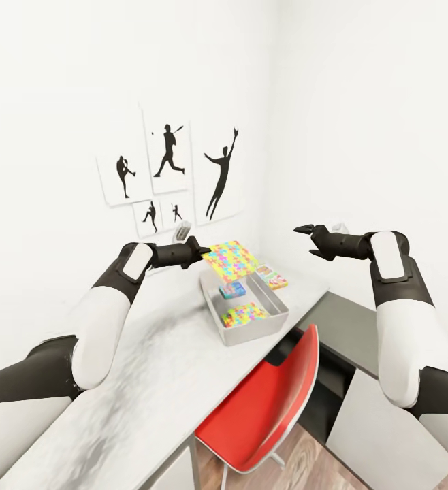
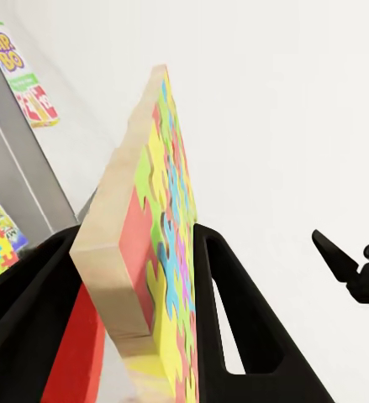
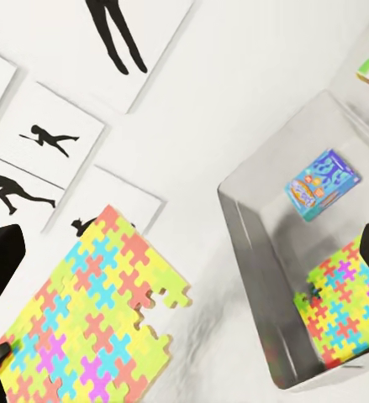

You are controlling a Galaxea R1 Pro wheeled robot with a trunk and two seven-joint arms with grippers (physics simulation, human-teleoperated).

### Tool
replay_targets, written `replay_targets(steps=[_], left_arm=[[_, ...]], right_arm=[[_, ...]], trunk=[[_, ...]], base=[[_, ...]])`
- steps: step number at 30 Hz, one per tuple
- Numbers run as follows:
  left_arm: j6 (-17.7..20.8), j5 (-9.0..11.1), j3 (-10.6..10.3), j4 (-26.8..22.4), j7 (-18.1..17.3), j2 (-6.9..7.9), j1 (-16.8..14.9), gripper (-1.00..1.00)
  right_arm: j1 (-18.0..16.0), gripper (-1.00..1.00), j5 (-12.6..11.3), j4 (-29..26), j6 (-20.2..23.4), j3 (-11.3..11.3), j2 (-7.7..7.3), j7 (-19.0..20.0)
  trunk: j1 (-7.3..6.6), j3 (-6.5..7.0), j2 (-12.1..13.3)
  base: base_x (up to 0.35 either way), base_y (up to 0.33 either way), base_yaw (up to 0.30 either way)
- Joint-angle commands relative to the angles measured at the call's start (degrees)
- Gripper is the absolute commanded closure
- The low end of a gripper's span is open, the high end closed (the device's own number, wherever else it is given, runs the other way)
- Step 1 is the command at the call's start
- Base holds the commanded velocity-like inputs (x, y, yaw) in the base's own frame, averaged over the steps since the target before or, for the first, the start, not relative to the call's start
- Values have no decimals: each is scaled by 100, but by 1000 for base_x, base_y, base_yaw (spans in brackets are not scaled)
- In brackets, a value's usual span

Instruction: Put all the toys in the child's room - the three board games (two on the bed and one on the table), the two jigsaw puzzles on the table, and the tennis ball on the table - inside the toy box on the table in the child's room.

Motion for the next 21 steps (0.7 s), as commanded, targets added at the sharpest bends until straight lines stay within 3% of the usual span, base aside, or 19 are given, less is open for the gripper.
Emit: replay_targets(steps=[1, 6, 11, 21], left_arm=[[38, -14, 49, -1, -13, -9, -8, 100], [34, -13, 41, -2, -3, -11, -8, 100], [16, -43, 28, -1, 21, -87, -8, 100], [-92, -40, 20, -1, 43, -125, -8, 100]], right_arm=[[-7, -100, -44, -3, 23, -7, 3, -38], [-13, -100, -44, -9, 23, -7, 7, -38], [-15, -100, -44, -10, 23, -7, 13, -38], [-19, -100, -36, -11, 23, -7, 34, -38]], trunk=[[5, -14, -15], [5, -13, -15], [5, -3, -15], [5, 24, -15]], base=[[60, -5, 0], [83, -2, 0], [261, -17, -36], [117, -207, -112]])
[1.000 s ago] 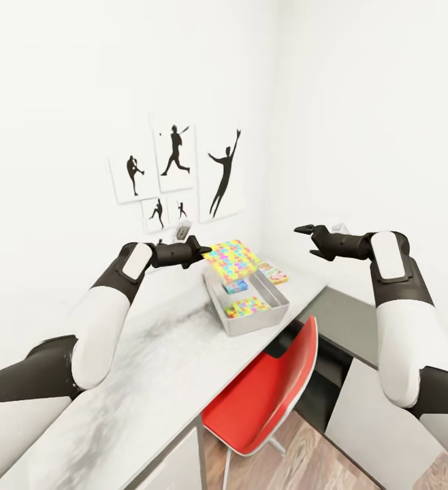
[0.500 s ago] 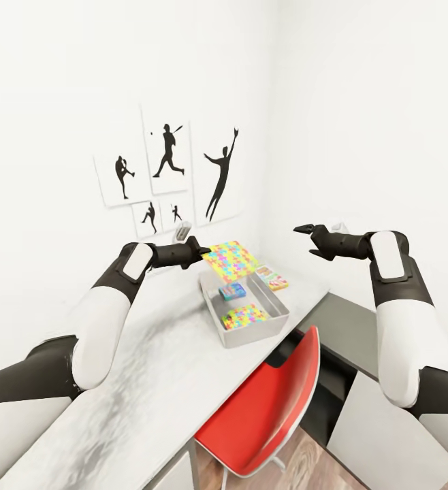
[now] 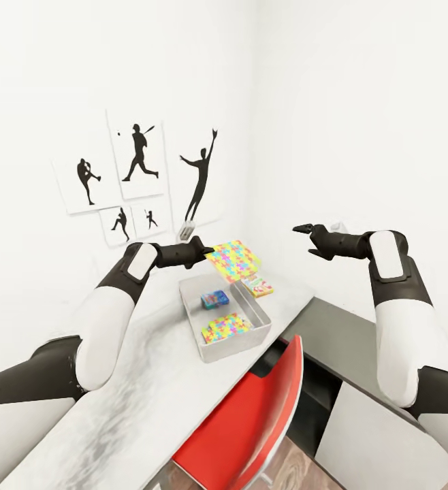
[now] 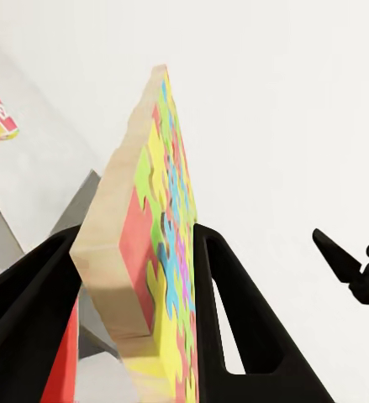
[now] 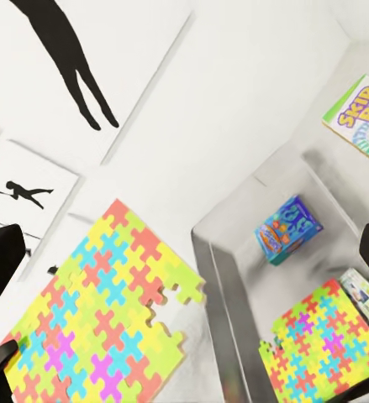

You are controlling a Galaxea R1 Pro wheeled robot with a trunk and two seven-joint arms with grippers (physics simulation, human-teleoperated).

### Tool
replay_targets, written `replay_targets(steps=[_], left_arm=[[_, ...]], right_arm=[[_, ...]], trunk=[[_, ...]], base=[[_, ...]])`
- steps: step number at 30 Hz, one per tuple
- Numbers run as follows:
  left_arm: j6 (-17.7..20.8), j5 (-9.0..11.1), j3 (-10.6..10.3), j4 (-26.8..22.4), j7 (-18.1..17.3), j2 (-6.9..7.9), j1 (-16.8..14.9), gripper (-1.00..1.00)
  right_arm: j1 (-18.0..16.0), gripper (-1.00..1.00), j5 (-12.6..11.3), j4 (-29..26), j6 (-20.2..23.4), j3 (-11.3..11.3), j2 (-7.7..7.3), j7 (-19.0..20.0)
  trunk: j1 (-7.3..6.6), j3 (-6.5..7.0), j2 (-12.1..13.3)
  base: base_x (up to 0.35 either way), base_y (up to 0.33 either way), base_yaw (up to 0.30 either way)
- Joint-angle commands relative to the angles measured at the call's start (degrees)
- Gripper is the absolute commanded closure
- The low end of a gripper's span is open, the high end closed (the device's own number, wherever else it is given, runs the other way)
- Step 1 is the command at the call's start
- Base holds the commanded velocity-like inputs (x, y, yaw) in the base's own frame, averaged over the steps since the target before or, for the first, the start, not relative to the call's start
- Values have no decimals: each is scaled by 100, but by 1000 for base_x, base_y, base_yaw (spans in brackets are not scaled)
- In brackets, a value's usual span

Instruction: Put all the toys in the child's room - the three board games (two on the bed and one on the table), the two jigsaw puzzles on the table, and the tennis ball on the table - inside the toy box on the table in the child's room.

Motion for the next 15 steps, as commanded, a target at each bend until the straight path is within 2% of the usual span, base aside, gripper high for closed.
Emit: replay_targets(steps=[1, 8, 15], left_arm=[[36, -16, 49, -1, -17, -6, -8, 100], [36, -15, 46, -1, -17, -8, -8, 100], [28, -16, 45, -1, -17, -1, -1, 100]], right_arm=[[-8, -100, -43, -2, 22, -7, 0, -38], [-10, -100, -43, -2, 22, -7, 0, -38], [-11, -100, -38, -2, 22, -7, 49, -38]], trunk=[[5, -14, -14], [5, -13, -14], [5, -13, -14]], base=[[34, -60, -18], [127, 52, -5], [51, 29, 0]])
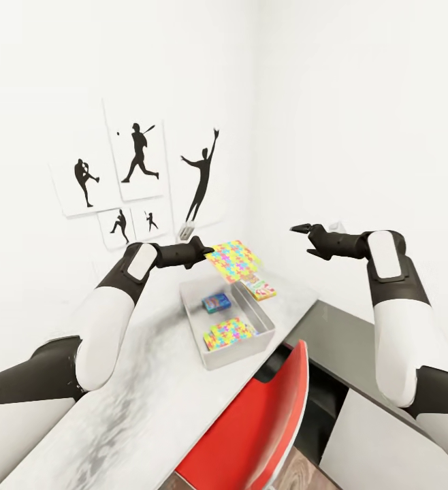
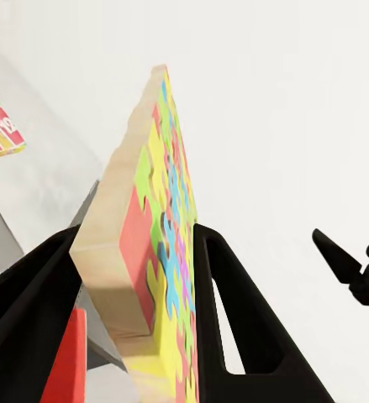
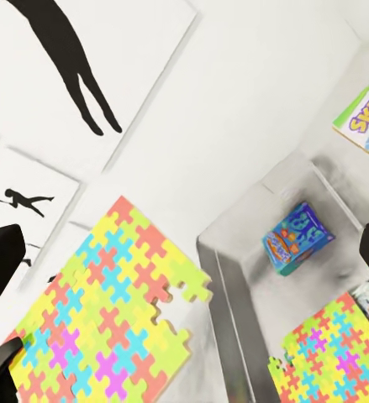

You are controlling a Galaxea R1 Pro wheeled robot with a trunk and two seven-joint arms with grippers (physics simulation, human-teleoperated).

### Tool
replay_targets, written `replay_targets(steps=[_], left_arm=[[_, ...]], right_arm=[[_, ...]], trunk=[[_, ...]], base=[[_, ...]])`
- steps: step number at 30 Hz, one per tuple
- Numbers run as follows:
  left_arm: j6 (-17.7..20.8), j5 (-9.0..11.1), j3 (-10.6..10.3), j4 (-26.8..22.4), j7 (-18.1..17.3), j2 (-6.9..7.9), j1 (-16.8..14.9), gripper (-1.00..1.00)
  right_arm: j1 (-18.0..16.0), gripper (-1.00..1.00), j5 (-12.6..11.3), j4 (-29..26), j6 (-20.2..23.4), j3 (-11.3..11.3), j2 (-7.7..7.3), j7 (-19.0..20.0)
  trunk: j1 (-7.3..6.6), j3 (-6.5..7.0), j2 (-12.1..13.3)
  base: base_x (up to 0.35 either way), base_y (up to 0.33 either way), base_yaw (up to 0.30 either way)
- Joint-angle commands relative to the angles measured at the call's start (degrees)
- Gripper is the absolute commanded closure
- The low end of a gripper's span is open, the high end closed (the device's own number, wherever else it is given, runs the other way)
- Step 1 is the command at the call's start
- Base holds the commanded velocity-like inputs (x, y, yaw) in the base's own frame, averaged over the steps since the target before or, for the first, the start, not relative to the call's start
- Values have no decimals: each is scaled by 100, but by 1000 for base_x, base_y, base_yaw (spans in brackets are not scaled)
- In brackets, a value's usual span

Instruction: Put all the toys in the child's room - the three board games (two on the bed and one on the table), the two jigsaw puzzles on the table, and the tennis ball on the table - inside the toy box on the table in the child's room.

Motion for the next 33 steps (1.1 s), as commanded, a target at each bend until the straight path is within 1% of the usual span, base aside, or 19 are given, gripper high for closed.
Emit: replay_targets(steps=[1, 8, 18, 22, 24, 27, 28, 31, 33], left_arm=[[40, -28, 49, -1, -17, -7, -6, 100], [31, -28, 51, -1, -19, 5, -5, 100], [39, -36, 53, 4, -20, 56, -5, 100], [20, -55, 69, 515, -23, 83, -5, 100], [-54, -66, 75, 775, -25, 87, -5, 100], [-181, -64, 58, 925, -26, 99, -5, 100], [-194, -64, 53, 947, -26, 113, -5, 100], [-253, -71, 38, 1171, -26, 297, -5, 100], [-275, -79, 36, 1259, -26, 383, -5, 100]], right_arm=[[-7, -100, -31, -2, 23, -8, 22, -38], [0, -100, -11, -2, 23, -8, 100, -38], [11, -100, 9, 4, 23, -6, 143, -38], [18, -100, 10, 2, 23, -6, 141, -38], [18, -100, 6, 1, 23, -7, 135, -35], [19, -100, 3, -1, 23, -7, 129, -32], [19, -100, 3, -1, 23, -7, 128, -31], [23, -100, -1, -72, 23, -4, 122, -30], [28, -100, -7, -188, 23, 4, 121, -30]], trunk=[[6, -14, -13], [6, -14, -13], [6, -14, -13], [6, -14, -13], [6, -14, -13], [6, -14, -13], [6, -14, -13], [6, -14, -13], [6, -14, -13]], base=[[152, 100, 0], [75, 47, 0], [3, 2, 0], [0, 0, 0], [0, 0, 0], [0, 0, 0], [0, 0, 0], [0, 0, 0], [0, 0, 0]])
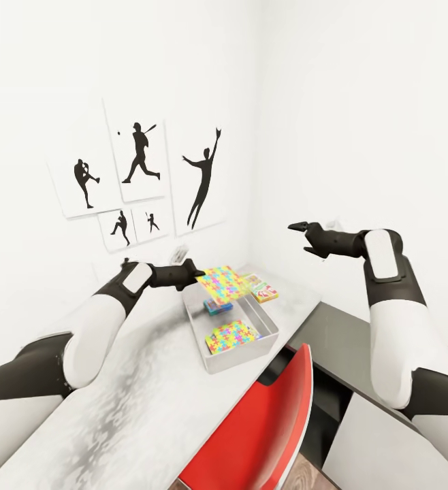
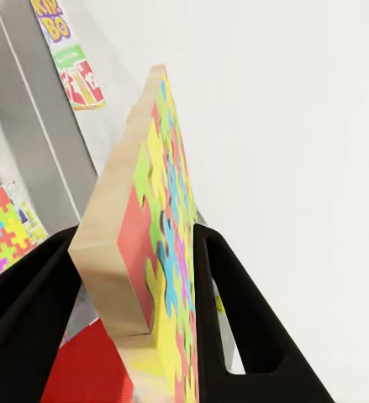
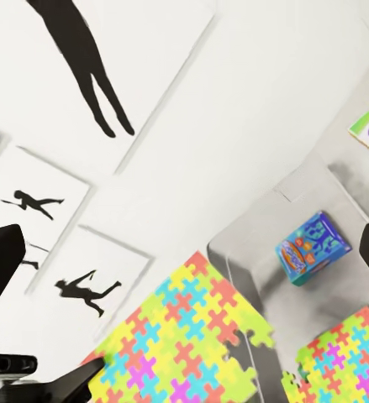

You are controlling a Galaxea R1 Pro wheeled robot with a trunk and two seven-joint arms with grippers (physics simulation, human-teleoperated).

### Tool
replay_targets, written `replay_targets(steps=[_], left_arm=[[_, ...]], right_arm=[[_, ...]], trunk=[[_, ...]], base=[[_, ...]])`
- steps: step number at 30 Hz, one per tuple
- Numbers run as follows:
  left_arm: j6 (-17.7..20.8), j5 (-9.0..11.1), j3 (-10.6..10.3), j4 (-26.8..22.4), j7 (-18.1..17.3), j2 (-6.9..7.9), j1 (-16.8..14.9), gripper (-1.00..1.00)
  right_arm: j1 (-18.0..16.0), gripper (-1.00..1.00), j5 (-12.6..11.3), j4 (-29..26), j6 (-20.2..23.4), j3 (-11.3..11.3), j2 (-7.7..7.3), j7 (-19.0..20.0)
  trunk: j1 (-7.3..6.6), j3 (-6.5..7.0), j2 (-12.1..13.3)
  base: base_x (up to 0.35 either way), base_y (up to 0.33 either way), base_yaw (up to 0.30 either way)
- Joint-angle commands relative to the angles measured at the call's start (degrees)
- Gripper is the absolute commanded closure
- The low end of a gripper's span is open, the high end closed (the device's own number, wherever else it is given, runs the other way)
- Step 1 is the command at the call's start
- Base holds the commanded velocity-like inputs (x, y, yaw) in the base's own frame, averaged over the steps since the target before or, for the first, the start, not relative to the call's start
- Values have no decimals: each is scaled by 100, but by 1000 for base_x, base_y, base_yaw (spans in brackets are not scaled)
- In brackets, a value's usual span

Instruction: Put all the toys in the child's room - the three board games (two on the bed and one on the table), the two jigsaw puzzles on the table, and the tennis ball on the table - inside the toy box on the table in the child's room.

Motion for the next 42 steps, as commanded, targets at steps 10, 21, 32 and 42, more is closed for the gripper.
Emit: replay_targets(steps=[10, 21, 32, 42], left_arm=[[-253, -7, 19, 98, -9, 156, -6, 100], [-419, -31, -20, 103, -25, 129, -6, 100], [-426, -13, -17, 79, -118, 152, -6, 100], [-406, -12, -17, 73, -115, 153, -6, 100]], right_arm=[[2, -100, -45, -349, 23, 11, 8, -41], [156, -100, -34, -356, 23, 53, 5, -42], [160, -100, -70, -347, 23, 381, -8, -41], [160, -100, -64, -347, 23, 391, -4, -40]], trunk=[[4, -14, -14], [4, -14, -14], [4, -14, -14], [92, -86, -174]], base=[[0, 0, 0], [0, 0, 0], [0, 0, 0], [0, 0, 0]])
